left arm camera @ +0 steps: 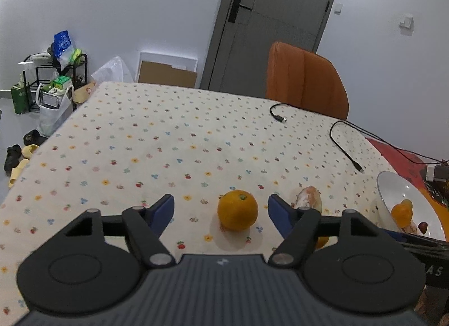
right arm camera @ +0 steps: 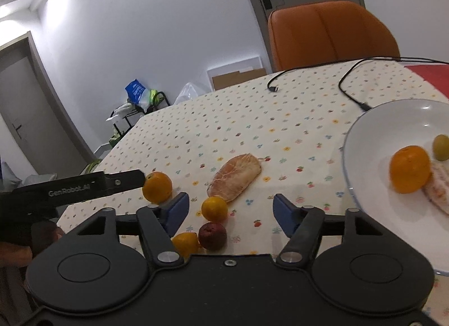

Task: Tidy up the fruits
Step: 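Grasp a small orange with the right tool while the left tool grasps another orange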

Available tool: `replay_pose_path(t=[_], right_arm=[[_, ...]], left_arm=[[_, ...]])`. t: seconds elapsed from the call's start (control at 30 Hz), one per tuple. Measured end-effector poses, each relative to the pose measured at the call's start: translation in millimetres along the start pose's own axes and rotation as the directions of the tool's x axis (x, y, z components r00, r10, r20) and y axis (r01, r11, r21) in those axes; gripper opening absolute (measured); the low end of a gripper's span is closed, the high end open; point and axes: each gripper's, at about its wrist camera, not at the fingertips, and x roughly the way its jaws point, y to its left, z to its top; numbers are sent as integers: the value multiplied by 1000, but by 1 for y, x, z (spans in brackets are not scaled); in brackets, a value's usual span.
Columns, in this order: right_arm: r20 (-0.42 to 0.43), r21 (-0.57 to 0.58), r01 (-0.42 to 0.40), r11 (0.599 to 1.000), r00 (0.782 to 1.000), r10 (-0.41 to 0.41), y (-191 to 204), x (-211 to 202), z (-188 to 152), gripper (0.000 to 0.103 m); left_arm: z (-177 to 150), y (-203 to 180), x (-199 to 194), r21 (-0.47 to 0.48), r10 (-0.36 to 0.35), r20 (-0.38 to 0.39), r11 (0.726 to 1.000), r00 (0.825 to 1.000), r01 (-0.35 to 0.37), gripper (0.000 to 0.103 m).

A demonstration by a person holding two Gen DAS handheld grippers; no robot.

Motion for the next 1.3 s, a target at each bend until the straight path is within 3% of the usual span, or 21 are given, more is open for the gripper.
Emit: replay_pose_path(t=[0.17,0.3,0.47,0.53,0.57,0.7,1.0,1.3], right_arm=[[-23,-8,-4,1000,1000,3,4,11,-3,57],[-34,22,1,1000,999,0,1,17,-5,44],[-32,7,-7,1000,999,7,6,20,-6,41],[-36,-4,-12,1000,999,12,9,23,-6,24],[-42,-5,-24,1000,999,24,9,24,-7,22],[-7,-36,-18,999,1000,18,14,14,-8,22],[67,9,4,1000,998,-4,1,-17,-3,22],[138,32,31,999,990,-35,-15,-58,-6,22]], left_arm=[[0,-5,13,20,-14,-24,1000,1000,14,67],[2,-8,22,32,-20,-39,999,999,22,60],[3,-5,26,20,-34,-59,999,998,36,40],[2,-7,24,29,-46,-55,998,997,48,35],[1,-8,22,35,-38,-51,999,998,40,34],[-1,-9,18,24,-41,-50,999,998,42,34],[0,-21,-7,47,-48,-5,998,999,48,34],[-4,-52,-28,89,-86,25,993,996,83,34]])
